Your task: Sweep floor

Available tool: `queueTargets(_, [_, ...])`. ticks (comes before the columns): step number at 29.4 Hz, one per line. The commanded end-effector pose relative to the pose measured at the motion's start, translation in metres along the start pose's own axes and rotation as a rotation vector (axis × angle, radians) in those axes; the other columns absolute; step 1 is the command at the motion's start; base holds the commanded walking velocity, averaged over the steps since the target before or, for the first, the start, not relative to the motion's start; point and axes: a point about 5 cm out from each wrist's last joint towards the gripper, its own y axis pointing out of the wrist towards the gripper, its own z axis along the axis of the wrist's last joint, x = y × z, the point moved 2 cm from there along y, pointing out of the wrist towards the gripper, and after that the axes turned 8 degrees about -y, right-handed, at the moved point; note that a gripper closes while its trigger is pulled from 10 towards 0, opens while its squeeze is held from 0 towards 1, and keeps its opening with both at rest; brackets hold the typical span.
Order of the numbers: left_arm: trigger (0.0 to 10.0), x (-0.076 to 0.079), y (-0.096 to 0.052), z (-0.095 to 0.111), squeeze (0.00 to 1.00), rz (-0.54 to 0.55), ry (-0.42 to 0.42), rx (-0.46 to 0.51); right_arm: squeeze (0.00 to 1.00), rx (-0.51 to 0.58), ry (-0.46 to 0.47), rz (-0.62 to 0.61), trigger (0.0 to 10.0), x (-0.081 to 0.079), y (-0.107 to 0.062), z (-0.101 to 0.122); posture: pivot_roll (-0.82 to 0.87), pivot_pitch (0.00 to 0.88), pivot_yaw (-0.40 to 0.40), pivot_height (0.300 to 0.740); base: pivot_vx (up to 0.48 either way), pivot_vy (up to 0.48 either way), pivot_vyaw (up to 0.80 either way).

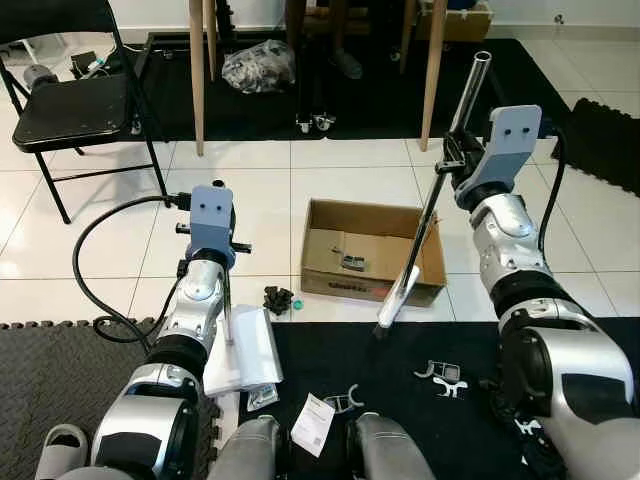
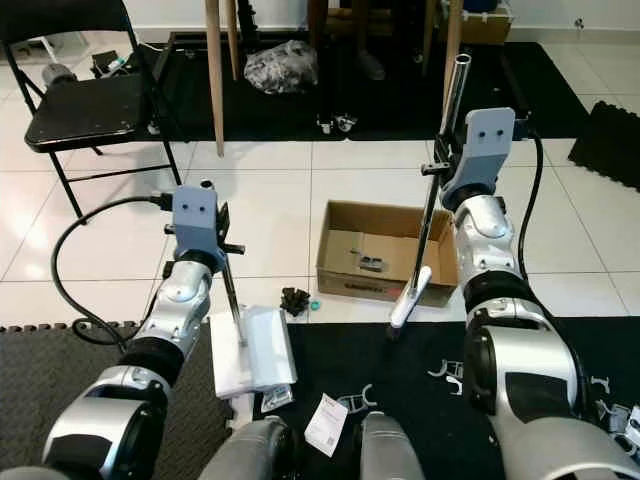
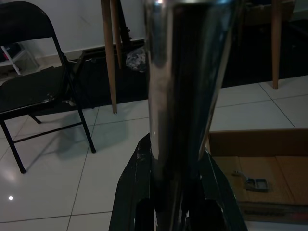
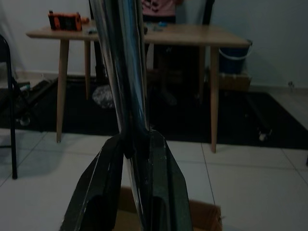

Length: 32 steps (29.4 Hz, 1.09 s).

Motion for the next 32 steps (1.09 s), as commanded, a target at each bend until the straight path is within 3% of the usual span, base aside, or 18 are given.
queueTargets(1, [10.0, -0.005, 0.003, 0.007, 0.00, -0.002, 0.063, 0.036, 0.00, 0.051, -0.017, 0.001, 10.0, -0.004, -0.001, 0.005, -0.01, 0.026, 0.018, 0.740, 0.000, 0.000, 0.00])
queueTargets(8, [10.0, -0.007, -0.002, -0.003, 0.00, 0.008, 0.087, 0.007, 0.00, 0.028, 0.005, -0.031, 10.0, -0.003, -0.007, -0.005, -0.01, 0.030, 0.020, 0.740, 0.000, 0.000, 0.00])
queueTargets(12, [10.0, 0.001, -0.005, -0.010, 0.00, -0.016, 0.040, -0.023, 0.00, 0.036, 0.153, -0.094, 10.0, 0.003, -0.011, -0.010, -0.01, 0.033, 0.022, 0.740, 0.000, 0.000, 0.00])
queueTargets(17, [10.0, 0.012, -0.007, -0.011, 0.00, -0.049, 0.053, -0.014, 0.00, 0.022, 0.125, -0.163, 10.0, 0.017, -0.016, -0.015, -0.02, 0.040, 0.027, 0.740, 0.000, 0.000, 0.00])
queueTargets(20, [10.0, 0.003, 0.002, 0.003, 0.00, -0.011, 0.011, 0.014, 0.00, 0.026, 0.092, -0.218, 10.0, 0.039, -0.018, -0.010, -0.02, 0.043, 0.029, 0.740, 0.000, 0.000, 0.00])
queueTargets(21, [10.0, 0.003, 0.002, 0.003, 0.00, -0.011, 0.011, 0.014, 0.00, 0.026, 0.092, -0.218, 10.0, 0.039, -0.018, -0.010, -0.02, 0.043, 0.029, 0.740, 0.000, 0.000, 0.00])
queueTargets(22, [10.0, -0.008, 0.011, 0.020, 0.00, 0.008, -0.001, 0.053, 0.00, 0.033, 0.068, -0.251, 10.0, 0.055, -0.018, -0.005, -0.02, 0.043, 0.030, 0.740, 0.000, 0.000, 0.00])
queueTargets(27, [10.0, -0.026, 0.025, 0.049, 0.00, 0.036, -0.001, 0.120, 0.00, 0.050, 0.049, -0.288, 10.0, 0.073, -0.019, 0.004, -0.02, 0.042, 0.033, 0.740, 0.000, 0.000, 0.00])
queueTargets(32, [10.0, -0.036, 0.029, 0.060, 0.00, 0.036, 0.055, 0.142, 0.00, 0.053, 0.045, -0.308, 10.0, 0.078, -0.020, 0.006, -0.02, 0.043, 0.035, 0.740, 0.000, 0.000, 0.00])
